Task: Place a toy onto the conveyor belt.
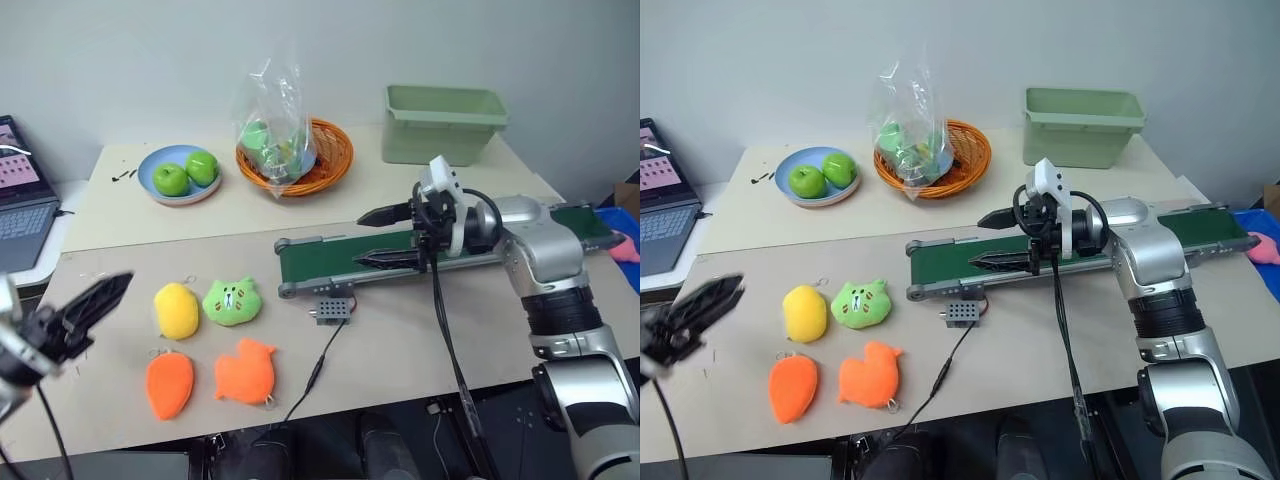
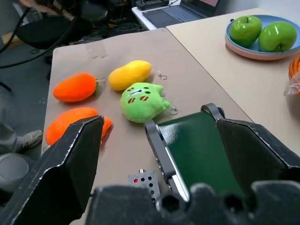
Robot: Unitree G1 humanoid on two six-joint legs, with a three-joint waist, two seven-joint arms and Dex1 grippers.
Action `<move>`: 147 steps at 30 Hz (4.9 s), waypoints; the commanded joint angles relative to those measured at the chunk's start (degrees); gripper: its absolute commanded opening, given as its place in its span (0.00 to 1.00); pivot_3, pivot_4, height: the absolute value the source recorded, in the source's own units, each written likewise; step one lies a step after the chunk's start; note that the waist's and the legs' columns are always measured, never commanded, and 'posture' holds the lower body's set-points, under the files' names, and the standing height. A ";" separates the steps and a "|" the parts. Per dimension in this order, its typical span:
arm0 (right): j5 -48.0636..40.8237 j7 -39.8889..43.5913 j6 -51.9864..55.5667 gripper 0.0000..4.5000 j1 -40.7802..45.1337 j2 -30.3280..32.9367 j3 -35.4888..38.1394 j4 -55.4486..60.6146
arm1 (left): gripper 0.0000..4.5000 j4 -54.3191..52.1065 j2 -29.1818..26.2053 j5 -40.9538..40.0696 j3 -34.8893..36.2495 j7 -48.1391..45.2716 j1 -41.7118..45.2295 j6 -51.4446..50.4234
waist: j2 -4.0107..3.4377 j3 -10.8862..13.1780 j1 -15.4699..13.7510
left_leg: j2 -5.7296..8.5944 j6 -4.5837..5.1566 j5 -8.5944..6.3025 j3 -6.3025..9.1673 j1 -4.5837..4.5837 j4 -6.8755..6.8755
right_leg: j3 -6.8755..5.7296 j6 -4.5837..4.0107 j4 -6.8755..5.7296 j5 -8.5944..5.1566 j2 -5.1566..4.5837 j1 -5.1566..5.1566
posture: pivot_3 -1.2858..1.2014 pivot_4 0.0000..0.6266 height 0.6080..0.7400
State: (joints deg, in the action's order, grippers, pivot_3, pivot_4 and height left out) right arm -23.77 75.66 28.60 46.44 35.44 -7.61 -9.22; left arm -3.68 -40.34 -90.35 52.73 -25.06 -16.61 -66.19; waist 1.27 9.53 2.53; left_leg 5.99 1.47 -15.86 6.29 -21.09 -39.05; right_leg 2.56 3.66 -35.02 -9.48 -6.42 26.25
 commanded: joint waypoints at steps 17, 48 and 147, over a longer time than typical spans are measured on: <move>1.29 0.93 -1.16 1.00 1.48 1.53 0.93 1.01 | 0.99 9.07 8.68 13.04 -8.36 -6.25 -3.20 6.35 | 0.02 -0.02 -1.16 | -0.13 -0.08 0.04 -0.09 0.06 0.05 | -0.08 -0.26 0.06 0.07 0.05 -0.09 | 0.52 0.24 1.00; 1.94 -2.47 -2.26 1.00 -0.83 2.62 1.12 2.72 | 0.09 -5.57 8.80 24.36 -16.05 -19.08 -7.39 9.99 | 0.00 -0.03 -1.30 | -0.18 -0.03 0.00 -0.16 0.02 0.07 | -0.04 -0.27 0.13 0.07 0.04 -0.07 | 0.52 0.24 1.00; -3.74 -15.53 7.09 1.00 -12.25 6.22 6.45 21.30 | 0.98 43.52 4.58 118.29 -75.97 6.07 62.01 114.43 | 0.09 -0.09 -1.48 | -0.50 -0.03 0.02 -0.53 -0.20 -0.13 | -0.11 -0.33 0.19 0.52 0.42 -0.04 | 0.52 0.24 1.00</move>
State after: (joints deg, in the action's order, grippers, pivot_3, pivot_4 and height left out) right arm -27.28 59.75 37.30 32.68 41.68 -1.68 11.65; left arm 42.47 -34.66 33.75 -25.84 -15.30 46.05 49.48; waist 1.36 9.43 1.06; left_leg 5.49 1.45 -15.84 5.76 -21.29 -39.18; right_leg 2.45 3.33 -34.83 -8.96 -6.00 26.21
